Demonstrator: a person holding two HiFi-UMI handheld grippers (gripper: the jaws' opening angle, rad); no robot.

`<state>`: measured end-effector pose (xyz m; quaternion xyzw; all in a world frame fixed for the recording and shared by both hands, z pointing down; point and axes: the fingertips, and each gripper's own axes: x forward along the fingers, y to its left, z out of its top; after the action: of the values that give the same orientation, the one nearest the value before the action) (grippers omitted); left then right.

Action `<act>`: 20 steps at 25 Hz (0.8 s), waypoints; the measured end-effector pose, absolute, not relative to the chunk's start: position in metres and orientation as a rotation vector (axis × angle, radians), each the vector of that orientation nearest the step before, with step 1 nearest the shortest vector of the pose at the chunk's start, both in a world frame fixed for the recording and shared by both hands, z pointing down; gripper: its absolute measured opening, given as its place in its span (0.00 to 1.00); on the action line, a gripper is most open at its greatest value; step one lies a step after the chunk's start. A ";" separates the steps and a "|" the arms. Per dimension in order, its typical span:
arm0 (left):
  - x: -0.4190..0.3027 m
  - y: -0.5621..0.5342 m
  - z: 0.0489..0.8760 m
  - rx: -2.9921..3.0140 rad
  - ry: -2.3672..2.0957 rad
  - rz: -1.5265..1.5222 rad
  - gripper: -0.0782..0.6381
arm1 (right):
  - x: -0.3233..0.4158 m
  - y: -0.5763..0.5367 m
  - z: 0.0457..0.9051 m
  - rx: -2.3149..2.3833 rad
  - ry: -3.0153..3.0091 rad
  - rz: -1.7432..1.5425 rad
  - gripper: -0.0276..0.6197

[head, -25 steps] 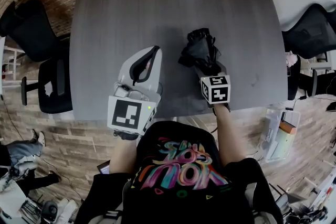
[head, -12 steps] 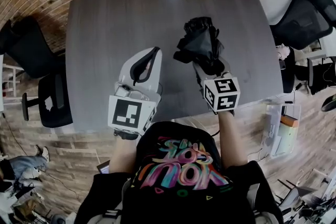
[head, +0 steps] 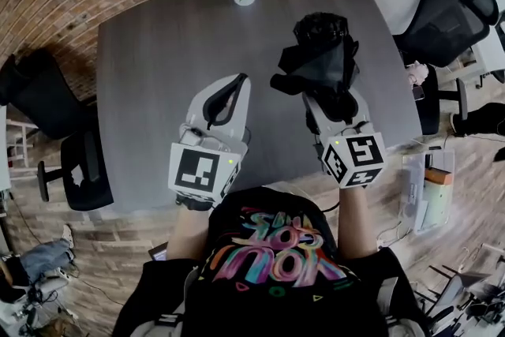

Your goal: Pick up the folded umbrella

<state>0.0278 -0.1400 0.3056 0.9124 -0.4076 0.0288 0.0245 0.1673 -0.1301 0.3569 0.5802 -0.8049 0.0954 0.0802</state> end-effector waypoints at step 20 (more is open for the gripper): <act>0.048 -0.150 0.297 2.898 -1.181 0.077 0.11 | 0.247 -0.087 0.279 2.032 -2.322 0.019 0.42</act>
<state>0.0482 -0.1501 0.2968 0.9258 -0.3772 0.0246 0.0057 0.2469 -0.0872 0.2788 0.6583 -0.7522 0.0063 0.0281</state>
